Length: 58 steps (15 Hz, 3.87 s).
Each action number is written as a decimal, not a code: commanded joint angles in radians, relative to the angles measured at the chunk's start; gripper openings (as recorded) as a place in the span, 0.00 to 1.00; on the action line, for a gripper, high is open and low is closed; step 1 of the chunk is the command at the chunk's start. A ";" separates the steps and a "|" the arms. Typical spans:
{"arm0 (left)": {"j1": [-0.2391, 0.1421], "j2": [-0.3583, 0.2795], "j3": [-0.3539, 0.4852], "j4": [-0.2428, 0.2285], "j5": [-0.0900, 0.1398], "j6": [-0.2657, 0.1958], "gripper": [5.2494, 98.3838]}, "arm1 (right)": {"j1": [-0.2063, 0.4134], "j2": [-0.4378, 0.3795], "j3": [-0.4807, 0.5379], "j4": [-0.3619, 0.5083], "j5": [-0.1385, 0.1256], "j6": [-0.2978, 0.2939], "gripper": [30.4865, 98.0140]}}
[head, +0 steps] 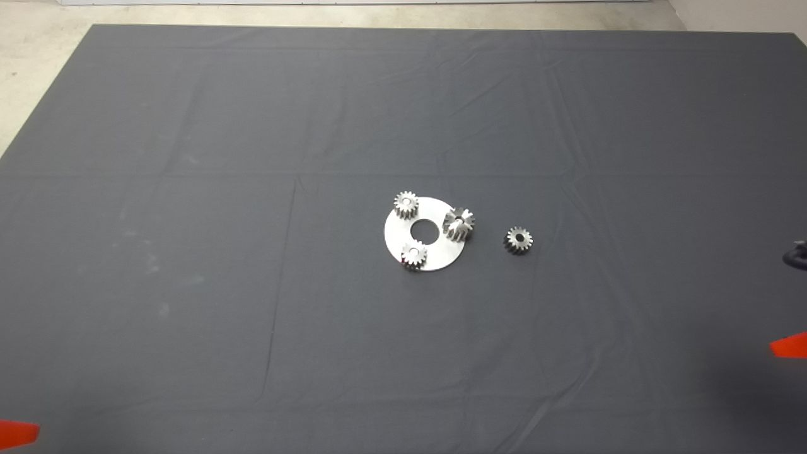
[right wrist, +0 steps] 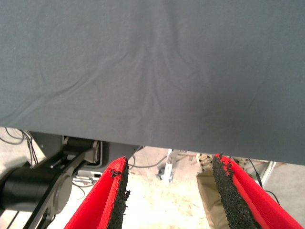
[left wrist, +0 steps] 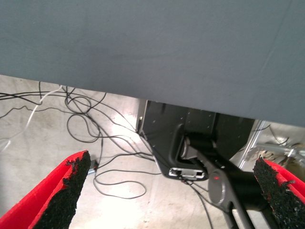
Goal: Remove an incorrectly installed larger gear and replace it with the correct smaller gear
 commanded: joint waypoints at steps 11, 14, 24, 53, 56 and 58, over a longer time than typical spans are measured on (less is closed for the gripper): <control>-0.002 0.177 0.007 -0.014 0.012 0.025 0.89 | -0.034 0.562 -0.387 -0.132 -0.034 -0.028 0.26; -0.002 0.177 0.008 -0.014 0.013 0.025 0.89 | -0.074 0.673 -0.505 -0.176 -0.026 -0.042 0.26; -0.002 0.179 0.018 -0.016 0.011 0.013 0.89 | -0.183 0.831 -0.526 -0.199 -0.023 -0.021 0.50; -0.002 0.189 0.022 -0.014 0.011 0.005 0.89 | -0.241 1.039 -0.624 -0.493 -0.034 -0.020 0.85; -0.002 0.188 0.022 -0.016 0.013 0.006 0.89 | -0.247 1.057 -0.630 -0.514 -0.035 -0.017 0.85; -0.002 0.187 0.022 -0.015 0.011 0.006 0.89 | -0.268 1.052 -0.627 -0.542 -0.041 -0.018 0.85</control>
